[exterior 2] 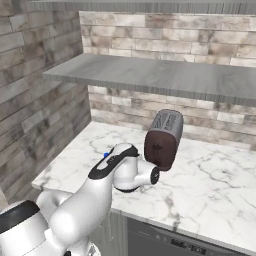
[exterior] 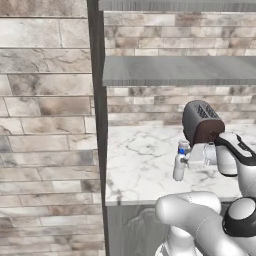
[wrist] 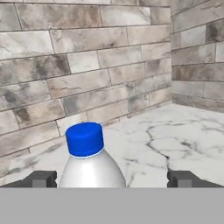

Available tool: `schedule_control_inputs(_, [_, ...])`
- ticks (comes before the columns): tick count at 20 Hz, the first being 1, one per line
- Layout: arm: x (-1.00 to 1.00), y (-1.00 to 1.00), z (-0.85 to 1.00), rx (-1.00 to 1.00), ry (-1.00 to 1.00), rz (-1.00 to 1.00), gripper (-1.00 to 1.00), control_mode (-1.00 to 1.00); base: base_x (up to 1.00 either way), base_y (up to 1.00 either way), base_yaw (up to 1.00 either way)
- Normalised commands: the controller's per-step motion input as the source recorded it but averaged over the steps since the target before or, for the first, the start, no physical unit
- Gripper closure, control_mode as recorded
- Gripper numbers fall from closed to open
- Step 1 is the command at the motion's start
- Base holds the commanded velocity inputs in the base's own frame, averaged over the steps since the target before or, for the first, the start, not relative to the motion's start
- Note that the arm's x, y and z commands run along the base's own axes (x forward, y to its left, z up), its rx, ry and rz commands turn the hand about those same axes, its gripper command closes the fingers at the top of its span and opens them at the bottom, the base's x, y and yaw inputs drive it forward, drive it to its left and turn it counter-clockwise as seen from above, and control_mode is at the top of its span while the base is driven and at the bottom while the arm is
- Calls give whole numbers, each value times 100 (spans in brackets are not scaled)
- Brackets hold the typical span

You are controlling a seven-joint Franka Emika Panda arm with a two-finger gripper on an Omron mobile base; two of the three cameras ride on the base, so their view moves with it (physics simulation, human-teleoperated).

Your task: Move the drinks to the dining counter.

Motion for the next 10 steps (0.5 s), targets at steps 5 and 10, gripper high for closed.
schedule_control_inputs(5, [0, 6, -12, 0, 0, 0, -100, -100, 0, 0, 0])
schedule_control_inputs(10, [0, 11, -3, 0, 0, 0, -100, -100, 0, 0, 0])
